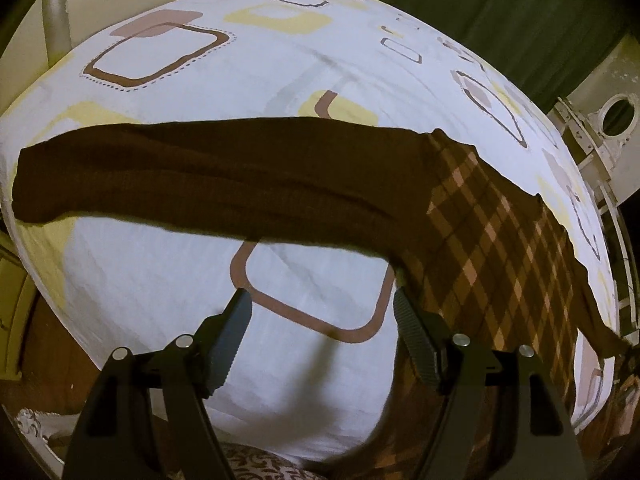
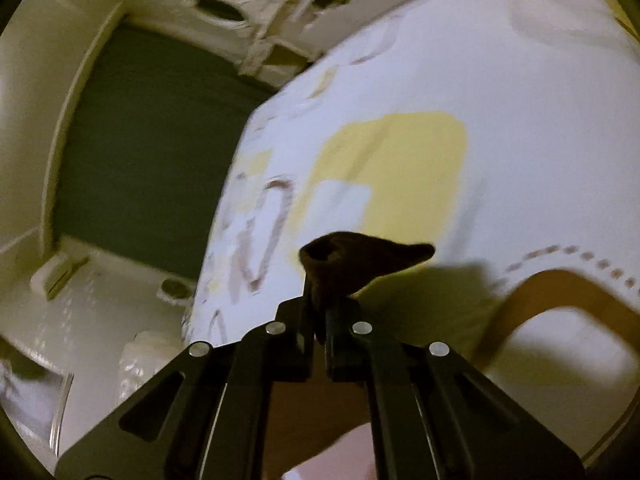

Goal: Fold small clothes
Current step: 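Grasp the side edge of the sweater body with the right tool, then fold the held side edge over the sweater body and release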

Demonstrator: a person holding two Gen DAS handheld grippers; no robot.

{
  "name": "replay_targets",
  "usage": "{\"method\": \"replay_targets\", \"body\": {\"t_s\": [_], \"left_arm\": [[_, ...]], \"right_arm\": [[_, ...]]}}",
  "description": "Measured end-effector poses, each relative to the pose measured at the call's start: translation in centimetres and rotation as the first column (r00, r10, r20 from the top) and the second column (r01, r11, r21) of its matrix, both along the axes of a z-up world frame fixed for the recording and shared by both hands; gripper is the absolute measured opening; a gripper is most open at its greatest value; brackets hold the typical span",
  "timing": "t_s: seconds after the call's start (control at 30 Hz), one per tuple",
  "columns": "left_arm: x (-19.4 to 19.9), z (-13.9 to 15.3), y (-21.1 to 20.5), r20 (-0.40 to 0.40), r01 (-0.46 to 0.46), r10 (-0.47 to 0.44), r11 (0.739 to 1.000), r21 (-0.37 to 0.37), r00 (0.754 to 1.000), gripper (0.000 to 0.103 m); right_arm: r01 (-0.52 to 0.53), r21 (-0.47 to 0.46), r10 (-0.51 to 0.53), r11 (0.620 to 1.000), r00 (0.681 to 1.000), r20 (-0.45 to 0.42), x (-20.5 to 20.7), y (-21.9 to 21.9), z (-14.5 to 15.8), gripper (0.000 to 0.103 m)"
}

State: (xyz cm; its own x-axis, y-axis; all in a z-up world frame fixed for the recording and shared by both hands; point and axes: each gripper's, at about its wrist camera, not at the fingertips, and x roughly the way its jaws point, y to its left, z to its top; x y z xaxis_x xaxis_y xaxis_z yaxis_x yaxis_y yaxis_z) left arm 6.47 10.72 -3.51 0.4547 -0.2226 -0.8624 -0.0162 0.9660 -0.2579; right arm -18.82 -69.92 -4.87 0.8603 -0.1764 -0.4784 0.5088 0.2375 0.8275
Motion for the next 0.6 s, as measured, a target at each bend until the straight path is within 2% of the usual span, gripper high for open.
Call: {"method": "replay_targets", "body": {"t_s": [0.17, 0.27, 0.37, 0.43, 0.6], "left_arm": [[-0.2, 0.6, -0.3, 0.018, 0.030, -0.029, 0.999, -0.012, 0.999, 0.073], [-0.4, 0.9, -0.6, 0.033, 0.051, -0.051, 0.999, -0.009, 0.998, 0.073], [-0.6, 1.0, -0.5, 0.044, 0.059, -0.059, 0.998, -0.018, 0.997, 0.074], [-0.7, 1.0, -0.1, 0.044, 0.056, -0.054, 0.998, -0.035, 0.998, 0.074], [-0.6, 1.0, 1.0, 0.045, 0.032, -0.028, 0.996, -0.088, 0.999, 0.074]], "right_arm": [[-0.152, -0.125, 0.156, 0.980, 0.988, 0.019, 5.5, 5.9, 6.0, 0.003], [-0.259, -0.208, 0.267, 0.943, 0.964, 0.010, 9.8, 11.1, 9.2, 0.003], [-0.373, -0.272, 0.385, 0.887, 0.923, -0.007, 14.0, 17.2, 11.2, 0.003], [-0.451, -0.302, 0.467, 0.840, 0.884, -0.024, 16.6, 22.0, 11.9, 0.003], [-0.597, -0.338, 0.607, 0.727, 0.790, -0.089, 22.1, 32.4, 11.2, 0.003]]}}
